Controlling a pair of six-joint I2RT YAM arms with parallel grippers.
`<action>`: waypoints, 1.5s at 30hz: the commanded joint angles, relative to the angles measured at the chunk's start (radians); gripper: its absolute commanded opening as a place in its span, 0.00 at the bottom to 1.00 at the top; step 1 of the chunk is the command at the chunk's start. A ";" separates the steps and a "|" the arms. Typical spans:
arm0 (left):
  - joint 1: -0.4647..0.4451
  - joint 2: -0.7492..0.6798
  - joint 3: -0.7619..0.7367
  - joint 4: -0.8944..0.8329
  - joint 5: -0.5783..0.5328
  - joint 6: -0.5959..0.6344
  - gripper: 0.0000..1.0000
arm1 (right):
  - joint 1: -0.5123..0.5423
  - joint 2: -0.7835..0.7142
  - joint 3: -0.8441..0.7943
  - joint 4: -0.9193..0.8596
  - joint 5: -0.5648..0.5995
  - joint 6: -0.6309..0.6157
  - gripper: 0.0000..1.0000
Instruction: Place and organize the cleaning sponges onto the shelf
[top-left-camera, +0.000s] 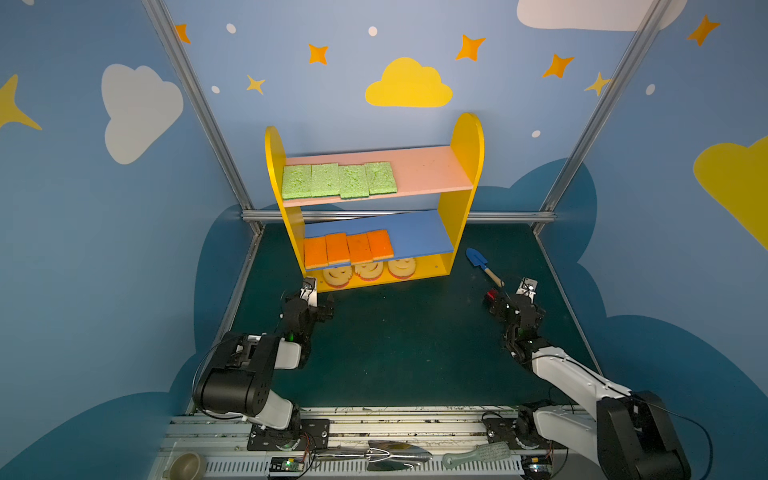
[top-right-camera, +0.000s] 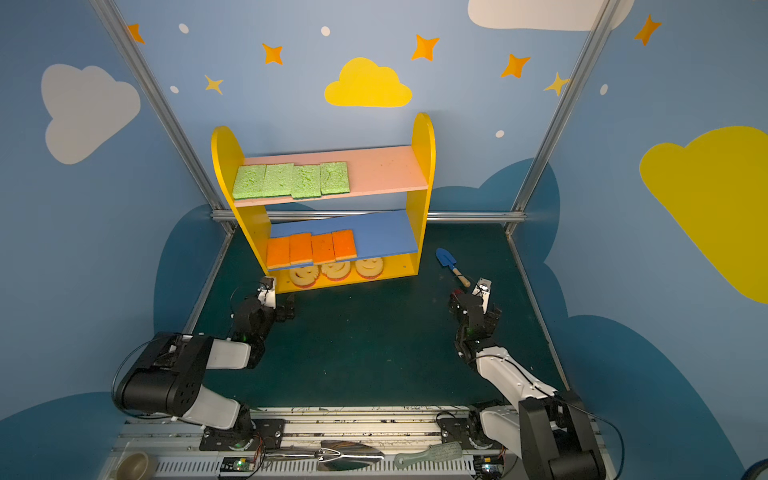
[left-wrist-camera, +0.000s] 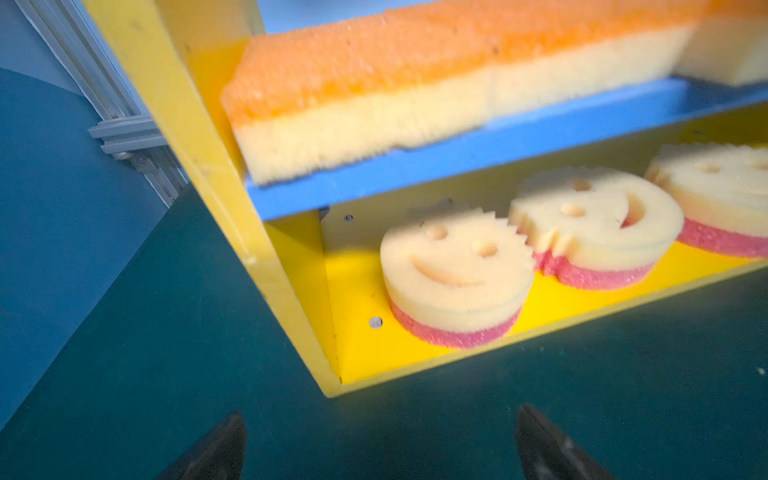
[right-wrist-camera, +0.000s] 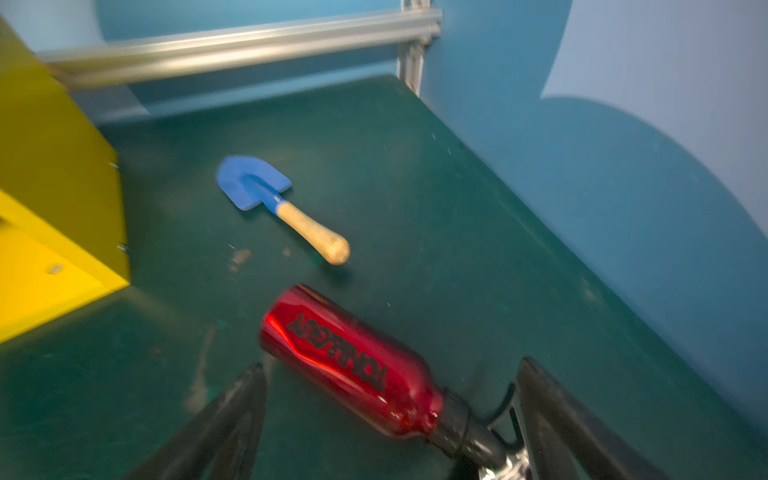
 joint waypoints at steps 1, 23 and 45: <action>0.046 -0.005 0.068 -0.159 0.099 -0.035 1.00 | -0.012 0.020 0.023 -0.012 -0.002 0.033 0.92; 0.034 -0.014 0.025 -0.084 0.027 -0.042 1.00 | 0.046 0.169 -0.124 0.513 -0.102 -0.280 0.85; 0.052 -0.002 0.084 -0.178 0.044 -0.067 1.00 | -0.172 0.295 0.112 0.156 -0.511 -0.207 0.90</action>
